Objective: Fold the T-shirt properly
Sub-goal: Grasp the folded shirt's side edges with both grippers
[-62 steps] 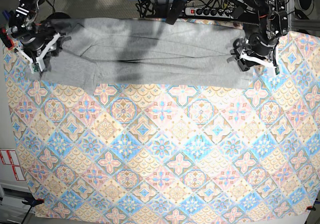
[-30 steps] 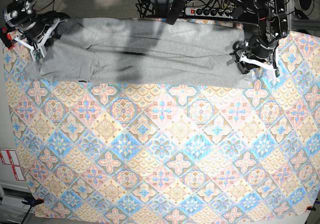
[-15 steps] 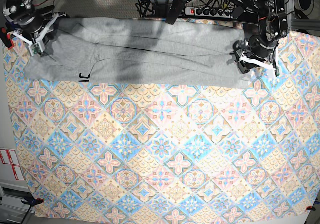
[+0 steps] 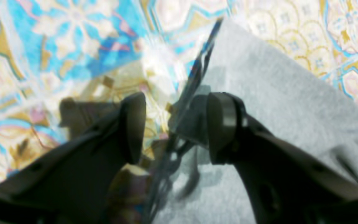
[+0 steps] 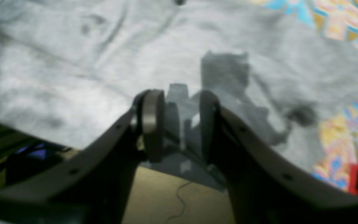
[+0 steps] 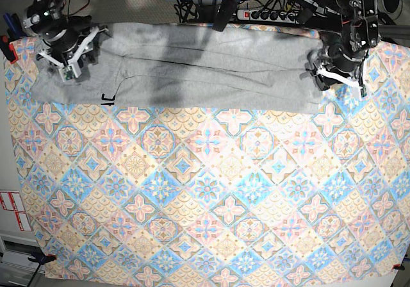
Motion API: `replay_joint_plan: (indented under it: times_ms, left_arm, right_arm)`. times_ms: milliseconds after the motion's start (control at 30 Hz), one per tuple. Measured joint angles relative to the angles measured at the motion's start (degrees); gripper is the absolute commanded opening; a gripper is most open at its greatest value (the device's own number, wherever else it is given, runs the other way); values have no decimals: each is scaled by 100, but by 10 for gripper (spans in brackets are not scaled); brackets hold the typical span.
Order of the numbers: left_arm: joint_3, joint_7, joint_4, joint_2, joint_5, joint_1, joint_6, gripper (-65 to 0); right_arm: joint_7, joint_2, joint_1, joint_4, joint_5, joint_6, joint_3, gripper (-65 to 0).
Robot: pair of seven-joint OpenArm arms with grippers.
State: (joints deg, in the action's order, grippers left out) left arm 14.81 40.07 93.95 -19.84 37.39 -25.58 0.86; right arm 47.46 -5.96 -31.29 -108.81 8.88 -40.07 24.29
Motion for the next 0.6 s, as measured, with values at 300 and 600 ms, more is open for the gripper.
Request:
replay_joint_plan:
  times_ms: [300,600]
  left_arm:
    - [-63,542,-50,-63,-66,243,26,-326]
    - [-514,254,-579,-101,-125,310,-11,-326]
  right_arm:
    - [-15,-13,205,7,15,2,-326,-454]
    - [-24,-9,223,7,17,22,-323,-454]
